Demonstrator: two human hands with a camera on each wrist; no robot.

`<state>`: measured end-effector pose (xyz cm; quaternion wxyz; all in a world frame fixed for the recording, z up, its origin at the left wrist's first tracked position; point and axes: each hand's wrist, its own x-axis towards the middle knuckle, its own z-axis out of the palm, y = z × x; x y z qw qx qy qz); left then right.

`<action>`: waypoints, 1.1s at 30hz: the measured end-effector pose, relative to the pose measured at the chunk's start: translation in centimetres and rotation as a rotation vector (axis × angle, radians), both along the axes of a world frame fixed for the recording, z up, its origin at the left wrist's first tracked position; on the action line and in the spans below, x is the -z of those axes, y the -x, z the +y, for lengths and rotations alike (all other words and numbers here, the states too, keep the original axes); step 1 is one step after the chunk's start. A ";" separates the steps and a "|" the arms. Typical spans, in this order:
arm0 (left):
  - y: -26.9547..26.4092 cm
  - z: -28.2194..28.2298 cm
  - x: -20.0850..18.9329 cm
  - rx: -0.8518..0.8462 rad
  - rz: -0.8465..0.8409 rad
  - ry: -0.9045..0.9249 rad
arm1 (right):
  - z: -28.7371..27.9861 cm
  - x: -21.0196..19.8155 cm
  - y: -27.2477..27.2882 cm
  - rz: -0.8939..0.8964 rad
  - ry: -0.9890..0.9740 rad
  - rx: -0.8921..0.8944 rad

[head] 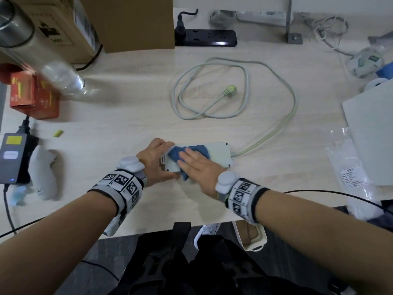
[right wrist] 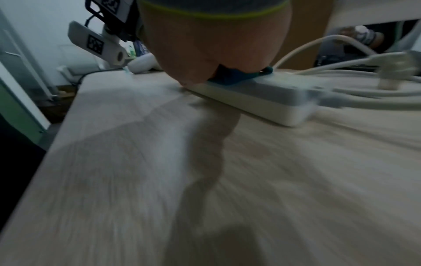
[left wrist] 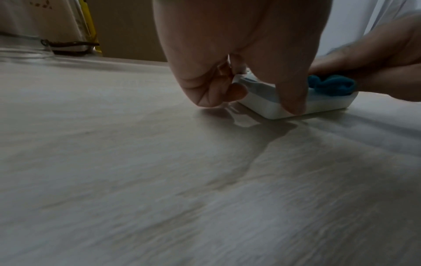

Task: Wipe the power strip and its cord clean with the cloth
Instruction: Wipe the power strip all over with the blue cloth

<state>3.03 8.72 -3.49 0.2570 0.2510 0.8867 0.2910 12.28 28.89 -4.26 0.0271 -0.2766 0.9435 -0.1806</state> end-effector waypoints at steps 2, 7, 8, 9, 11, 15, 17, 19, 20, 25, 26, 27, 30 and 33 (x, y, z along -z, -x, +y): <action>-0.2 -0.1 0.1 -0.001 -0.016 -0.034 | -2.6 0.2 0.8 -0.023 0.009 -0.043; 0.3 0.1 -0.5 0.013 -0.003 0.041 | 1.3 -0.7 1.1 -0.049 0.048 -0.112; 0.4 0.1 -0.6 0.021 -0.015 0.070 | 3.5 -0.8 0.6 -0.071 0.058 -0.091; 0.4 0.2 -0.7 0.033 -0.023 0.088 | 5.7 -0.8 0.1 -0.078 0.062 -0.056; 0.4 0.1 -1.0 0.047 -0.029 0.096 | 9.1 -0.7 -0.7 -0.052 0.073 0.018; 0.4 0.2 -1.0 0.045 -0.030 0.089 | 8.0 0.3 -1.1 -0.031 0.119 0.148; 0.4 0.3 -0.9 0.041 -0.041 0.079 | 5.8 0.7 -1.2 -0.017 0.161 0.175; 0.2 0.3 -0.7 0.027 -0.047 0.047 | 3.3 0.8 -0.5 -0.038 0.166 0.121; 0.1 0.2 -0.6 0.014 -0.039 0.017 | 1.8 0.7 0.1 -0.054 0.149 0.082; 0.0 0.2 -0.2 -0.025 -0.036 -0.068 | -3.5 -0.1 2.1 -0.107 0.088 -0.065; 0.0 0.3 -0.1 -0.021 -0.032 -0.072 | -3.3 -0.1 2.1 -0.104 0.080 -0.069; 0.0 0.3 0.1 -0.019 -0.025 -0.078 | -2.8 -0.1 2.0 -0.094 0.079 -0.062; 0.2 0.2 -0.1 0.002 -0.030 -0.034 | 1.2 0.2 0.9 -0.081 0.095 0.036; 0.3 0.0 0.0 0.019 -0.048 0.009 | 6.5 0.6 -0.5 -0.052 0.105 0.171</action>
